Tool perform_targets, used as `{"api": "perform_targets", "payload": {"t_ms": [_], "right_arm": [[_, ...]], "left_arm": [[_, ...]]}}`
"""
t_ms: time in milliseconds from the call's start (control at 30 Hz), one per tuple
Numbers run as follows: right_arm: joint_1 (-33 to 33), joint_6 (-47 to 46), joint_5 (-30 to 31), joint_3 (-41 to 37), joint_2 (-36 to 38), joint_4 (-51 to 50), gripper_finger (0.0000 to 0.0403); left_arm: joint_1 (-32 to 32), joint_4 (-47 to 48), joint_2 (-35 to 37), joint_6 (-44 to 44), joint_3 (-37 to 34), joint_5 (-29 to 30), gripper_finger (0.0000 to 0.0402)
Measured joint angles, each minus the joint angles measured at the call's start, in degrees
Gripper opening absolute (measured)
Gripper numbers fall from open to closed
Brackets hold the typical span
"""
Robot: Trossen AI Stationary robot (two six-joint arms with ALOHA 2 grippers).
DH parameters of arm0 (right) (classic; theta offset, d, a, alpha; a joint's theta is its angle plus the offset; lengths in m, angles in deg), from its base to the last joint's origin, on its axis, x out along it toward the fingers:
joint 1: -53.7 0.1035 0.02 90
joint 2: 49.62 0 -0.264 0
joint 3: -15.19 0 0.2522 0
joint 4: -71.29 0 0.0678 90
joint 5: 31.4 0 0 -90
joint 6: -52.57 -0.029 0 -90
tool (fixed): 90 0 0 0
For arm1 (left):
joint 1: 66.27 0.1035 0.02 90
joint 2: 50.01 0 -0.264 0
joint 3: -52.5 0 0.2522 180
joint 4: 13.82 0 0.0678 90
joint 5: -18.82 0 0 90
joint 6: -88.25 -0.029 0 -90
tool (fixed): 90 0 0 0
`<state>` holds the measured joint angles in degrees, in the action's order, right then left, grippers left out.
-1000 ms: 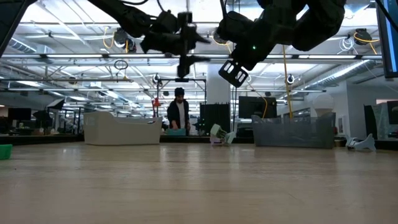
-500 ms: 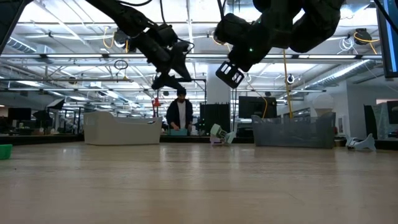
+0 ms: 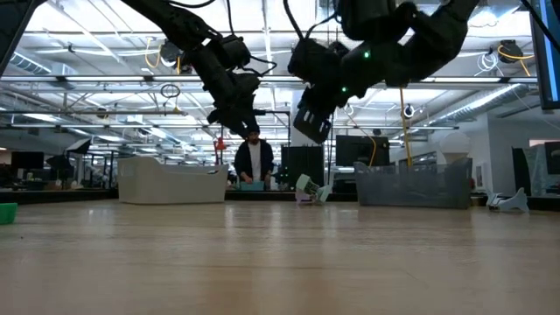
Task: Pick and place Stapler, Stapler remover, tape
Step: Put the big light green stapler into the black bin
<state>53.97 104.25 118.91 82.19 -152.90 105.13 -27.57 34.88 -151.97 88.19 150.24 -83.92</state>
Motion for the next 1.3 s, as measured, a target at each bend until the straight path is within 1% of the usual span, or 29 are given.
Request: {"api": "perform_targets", "payload": {"t_ms": [133, 233, 333, 467, 567, 700, 833, 900, 967, 1067, 1167, 1233, 1300], "right_arm": [[-4.02, -5.91, -7.55, 0.02, 0.0, -0.27, 0.0], [-7.14, -11.82, -12.64, 1.35, 0.09, -4.01, 0.0008], [-10.04, -19.21, -16.29, 4.48, 1.99, -13.38, 0.0027], [-14.16, -35.04, -25.94, 10.6, 6.19, -31.0, 0.0064], [-16.81, -44.21, -32.23, 15.3, 9.39, -40.58, 0.0096], [-20.28, -51.98, -38.37, 22.12, 11.79, -49.48, 0.0142], [-24.31, -59.72, -46.22, 29.22, 12.04, -59.36, 0.0189], [-26.09, -61.76, -50.25, 31.25, 11.4, -61.5, 0.0208], [-27.82, -63.79, -53.64, 31.79, 11.08, -63.32, 0.0224], [-30.05, -67.45, -58.88, 31.75, 10.51, -64.42, 0.0237], [-31.58, -69.04, -61.44, 31.76, 8.53, -64.86, 0.0239], [-32.49, -69.43, -62.67, 31.67, 7.17, -65.32, 0.0239], [-32.89, -71.68, -64.03, 31.85, 5.32, -64.25, 0.0237]], "left_arm": [[0.0, -0.02, 0.0, -3.01, 0.0, 2.08, 0.0209], [0.0, 0.01, 0.0, -4.01, 0.0, 3.97, 0.0209], [0.03, 0.12, 0.0, -4.85, 0.0, 5.3, 0.0209], [0.39, 1.1, 0.0, -4.36, 0.0, 4.43, 0.0209], [0.81, 2.91, 0.0, -3.28, 0.0, 1.04, 0.0209], [1.55, 2.67, 0.0, -1.29, 0.0, -7.74, 0.0209], [2.16, 2.8, 0.0, 1.7, 0.0, -15.71, 0.0209], [2.11, 2.8, 0.0, 3.12, 0.0, -18.24, 0.0209], [1.58, 3.0, 0.23, 4.29, 0.0, -19.11, 0.0209], [0.44, 2.87, 1.46, 5.87, -0.02, -18.77, 0.0209], [-0.05, 2.67, 3.89, 5.8, -0.02, -18.54, 0.0209], [0.02, 1.49, 5.53, 4.43, -0.02, -18.29, 0.0209], [0.65, 0.97, 7.43, 3.24, -0.02, -18.31, 0.0209]]}}
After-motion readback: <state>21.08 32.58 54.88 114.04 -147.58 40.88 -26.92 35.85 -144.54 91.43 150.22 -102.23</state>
